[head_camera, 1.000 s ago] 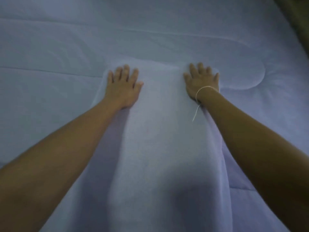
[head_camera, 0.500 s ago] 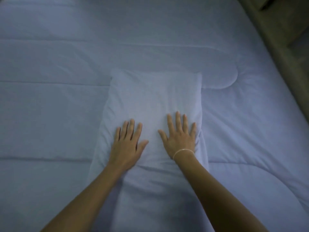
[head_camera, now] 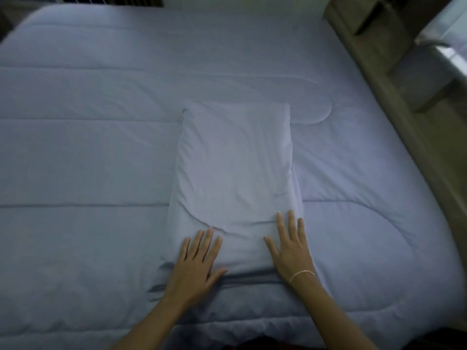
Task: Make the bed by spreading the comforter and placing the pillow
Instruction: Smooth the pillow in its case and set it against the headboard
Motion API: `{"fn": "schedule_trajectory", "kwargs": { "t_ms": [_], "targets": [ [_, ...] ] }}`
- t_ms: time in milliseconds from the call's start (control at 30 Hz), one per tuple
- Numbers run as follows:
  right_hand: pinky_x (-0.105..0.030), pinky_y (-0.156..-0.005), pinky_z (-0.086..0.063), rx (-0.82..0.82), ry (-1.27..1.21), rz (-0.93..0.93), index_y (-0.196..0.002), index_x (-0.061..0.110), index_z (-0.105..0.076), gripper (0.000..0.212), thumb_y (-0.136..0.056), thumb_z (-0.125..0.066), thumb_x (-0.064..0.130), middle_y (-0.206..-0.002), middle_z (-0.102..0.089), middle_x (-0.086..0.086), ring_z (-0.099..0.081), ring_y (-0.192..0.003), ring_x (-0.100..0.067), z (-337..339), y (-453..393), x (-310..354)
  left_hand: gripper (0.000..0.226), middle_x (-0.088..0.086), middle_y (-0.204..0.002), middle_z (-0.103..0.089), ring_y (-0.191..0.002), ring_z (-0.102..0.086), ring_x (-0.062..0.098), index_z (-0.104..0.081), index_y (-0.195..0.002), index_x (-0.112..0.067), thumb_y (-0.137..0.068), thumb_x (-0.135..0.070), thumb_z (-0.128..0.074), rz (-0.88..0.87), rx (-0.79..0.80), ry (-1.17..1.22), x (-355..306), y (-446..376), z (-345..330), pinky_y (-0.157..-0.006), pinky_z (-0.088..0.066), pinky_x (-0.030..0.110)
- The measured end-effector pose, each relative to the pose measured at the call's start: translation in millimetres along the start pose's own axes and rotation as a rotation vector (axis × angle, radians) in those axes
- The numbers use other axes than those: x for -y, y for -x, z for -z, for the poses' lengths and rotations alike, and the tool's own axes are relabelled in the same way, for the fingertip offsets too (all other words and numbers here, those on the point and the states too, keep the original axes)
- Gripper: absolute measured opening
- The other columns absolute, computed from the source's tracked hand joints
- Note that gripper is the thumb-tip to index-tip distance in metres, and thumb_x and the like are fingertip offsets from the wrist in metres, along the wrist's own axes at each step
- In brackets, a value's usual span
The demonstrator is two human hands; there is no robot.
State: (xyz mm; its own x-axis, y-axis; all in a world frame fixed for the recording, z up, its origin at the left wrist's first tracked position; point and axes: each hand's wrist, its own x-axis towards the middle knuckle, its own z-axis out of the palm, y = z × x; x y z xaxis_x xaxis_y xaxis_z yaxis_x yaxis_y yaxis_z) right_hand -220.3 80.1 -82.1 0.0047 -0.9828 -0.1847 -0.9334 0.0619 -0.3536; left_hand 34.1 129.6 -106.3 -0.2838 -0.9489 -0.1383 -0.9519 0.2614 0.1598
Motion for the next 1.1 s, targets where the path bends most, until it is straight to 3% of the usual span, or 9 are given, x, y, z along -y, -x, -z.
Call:
{"fn": "schedule_trajectory", "kwargs": {
  "t_ms": [133, 267, 433, 667, 800, 900, 967, 1033, 1100],
  "targets": [
    [-0.040, -0.100, -0.040, -0.001, -0.302, -0.214, -0.150, 0.025, -0.008, 0.061, -0.099, -0.040, 0.031, -0.154, -0.023, -0.020, -0.041, -0.131, -0.039, 18, 24, -16, 0.065, 0.021, -0.145, -0.041, -0.134, -0.036, 0.036, -0.044, -0.136, -0.005, -0.096, -0.049, -0.019, 0.362, -0.117, 0.208, 27, 22, 3, -0.107, -0.028, 0.054],
    [-0.041, -0.088, -0.046, 0.056, -0.323, -0.299, -0.149, 0.029, -0.016, 0.056, -0.098, -0.038, 0.019, -0.110, -0.061, -0.030, -0.059, -0.098, -0.042, 34, 40, -20, 0.061, 0.017, -0.131, -0.057, -0.119, -0.052, 0.036, -0.049, -0.130, -0.008, -0.096, -0.053, -0.025, 0.699, -0.101, 0.467, 38, 26, 11, -0.109, -0.027, 0.055],
    [-0.036, -0.072, -0.046, 0.124, -0.178, -0.309, -0.149, 0.033, -0.008, 0.079, -0.086, -0.049, 0.007, -0.095, -0.063, -0.027, -0.059, -0.082, -0.038, 28, 51, -24, 0.032, 0.016, -0.079, -0.063, -0.079, -0.061, 0.038, -0.048, -0.078, -0.012, -0.098, -0.036, -0.038, 0.757, -0.230, 0.497, 38, 34, 13, -0.082, -0.045, 0.046],
    [-0.034, -0.076, -0.048, 0.134, -0.049, -0.282, -0.142, 0.020, -0.035, 0.061, -0.086, -0.056, 0.008, -0.103, -0.065, -0.022, -0.062, -0.094, -0.037, 17, 65, -42, 0.038, 0.013, -0.055, -0.059, -0.052, -0.059, 0.036, -0.051, -0.064, -0.013, -0.088, -0.031, -0.027, 0.420, -0.200, 0.252, 60, 47, -2, -0.055, -0.048, 0.039],
    [-0.035, -0.080, -0.051, 0.192, -0.008, -0.303, -0.133, 0.019, -0.046, 0.050, -0.085, -0.058, 0.012, -0.108, -0.065, -0.019, -0.061, -0.098, -0.036, 17, 80, -49, 0.036, 0.007, -0.058, -0.058, -0.057, -0.060, 0.033, -0.048, -0.066, -0.018, -0.088, -0.036, -0.025, 0.443, -0.178, 0.256, 52, 66, -6, -0.062, -0.045, 0.039],
    [-0.042, -0.103, -0.040, 0.040, -0.076, -0.324, -0.138, 0.019, -0.040, 0.057, -0.083, -0.055, 0.016, -0.130, -0.056, -0.012, -0.053, -0.118, -0.031, 29, 65, -38, 0.029, 0.007, -0.070, -0.056, -0.069, -0.057, 0.032, -0.047, -0.070, -0.017, -0.081, -0.041, -0.034, 0.578, -0.327, 0.285, 46, 55, 7, -0.073, -0.041, 0.042],
    [-0.048, -0.112, -0.026, -0.156, -0.055, -0.204, -0.141, 0.012, -0.038, 0.060, -0.083, -0.048, 0.020, -0.143, -0.046, -0.012, -0.044, -0.131, -0.030, 32, 45, -17, 0.030, 0.011, -0.087, -0.060, -0.081, -0.059, 0.034, -0.054, -0.085, -0.013, -0.078, -0.038, -0.039, 0.533, -0.434, 0.261, 41, 39, 21, -0.083, -0.042, 0.047],
    [-0.055, -0.107, -0.032, -0.309, 0.029, 0.022, -0.139, 0.008, -0.042, 0.060, -0.084, -0.039, 0.030, -0.141, -0.048, -0.018, -0.047, -0.129, -0.035, 26, 20, 15, 0.041, 0.017, -0.113, -0.061, -0.103, -0.058, 0.035, -0.057, -0.108, -0.011, -0.080, -0.036, -0.040, 0.401, -0.435, 0.174, 30, 12, 31, -0.095, -0.039, 0.055],
    [-0.057, -0.108, -0.028, -0.237, 0.069, 0.175, -0.142, 0.016, -0.037, 0.058, -0.090, -0.031, 0.039, -0.146, -0.042, -0.015, -0.041, -0.134, -0.034, 20, -5, 47, 0.056, 0.019, -0.138, -0.049, -0.127, -0.048, 0.035, -0.049, -0.130, -0.011, -0.086, -0.042, -0.036, 0.272, -0.278, 0.101, 16, -16, 38, -0.102, -0.033, 0.059]
  ]
}}
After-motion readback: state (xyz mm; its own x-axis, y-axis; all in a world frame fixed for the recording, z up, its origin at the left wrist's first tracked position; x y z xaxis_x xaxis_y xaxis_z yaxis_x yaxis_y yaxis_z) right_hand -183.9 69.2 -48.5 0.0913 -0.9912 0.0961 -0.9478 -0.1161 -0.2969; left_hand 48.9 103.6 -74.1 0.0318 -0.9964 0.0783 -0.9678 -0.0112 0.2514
